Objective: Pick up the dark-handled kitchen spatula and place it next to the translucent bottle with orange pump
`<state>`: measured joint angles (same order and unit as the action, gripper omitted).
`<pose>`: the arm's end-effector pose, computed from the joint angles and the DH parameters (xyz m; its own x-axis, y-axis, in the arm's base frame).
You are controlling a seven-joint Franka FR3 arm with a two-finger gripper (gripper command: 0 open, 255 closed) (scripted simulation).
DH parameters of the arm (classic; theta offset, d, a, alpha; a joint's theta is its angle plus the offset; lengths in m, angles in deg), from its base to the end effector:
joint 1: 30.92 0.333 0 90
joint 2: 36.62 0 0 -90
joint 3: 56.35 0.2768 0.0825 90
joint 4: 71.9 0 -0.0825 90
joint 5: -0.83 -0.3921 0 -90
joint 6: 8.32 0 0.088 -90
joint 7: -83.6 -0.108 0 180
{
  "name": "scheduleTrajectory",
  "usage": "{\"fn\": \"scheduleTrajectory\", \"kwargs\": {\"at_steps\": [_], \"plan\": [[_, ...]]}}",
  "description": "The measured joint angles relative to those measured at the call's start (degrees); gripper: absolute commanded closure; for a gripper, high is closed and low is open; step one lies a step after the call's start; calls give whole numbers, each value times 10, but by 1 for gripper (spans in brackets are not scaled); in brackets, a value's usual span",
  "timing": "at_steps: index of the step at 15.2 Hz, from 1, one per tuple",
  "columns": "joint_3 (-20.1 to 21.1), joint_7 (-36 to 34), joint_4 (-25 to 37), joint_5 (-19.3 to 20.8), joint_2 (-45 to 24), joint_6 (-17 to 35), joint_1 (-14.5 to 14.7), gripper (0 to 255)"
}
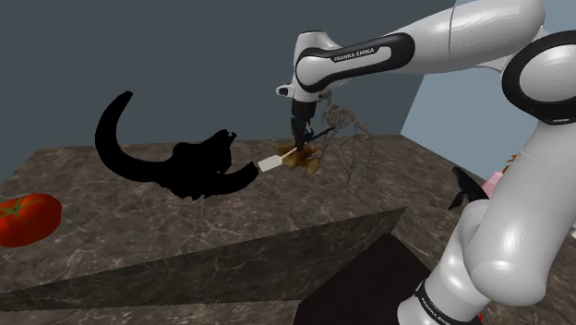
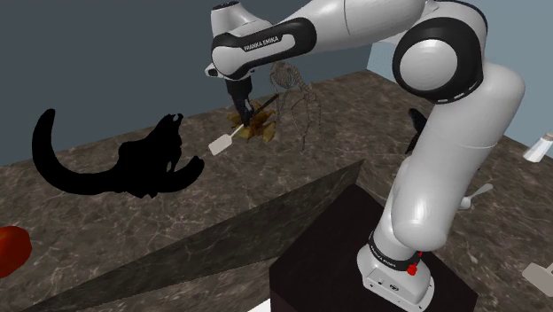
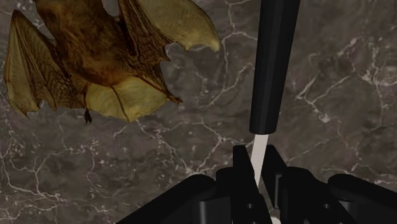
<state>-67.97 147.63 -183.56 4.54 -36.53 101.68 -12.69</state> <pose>0.5589 0.0601 0.4323 0.3091 0.9487 -0.0661 0.9508 -0.3097 0.0010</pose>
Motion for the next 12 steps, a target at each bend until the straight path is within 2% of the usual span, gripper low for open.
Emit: {"fn": "scheduleTrajectory", "kwargs": {"at_steps": [12], "plan": [[2,2,80,1,11,-91,2,255]]}}
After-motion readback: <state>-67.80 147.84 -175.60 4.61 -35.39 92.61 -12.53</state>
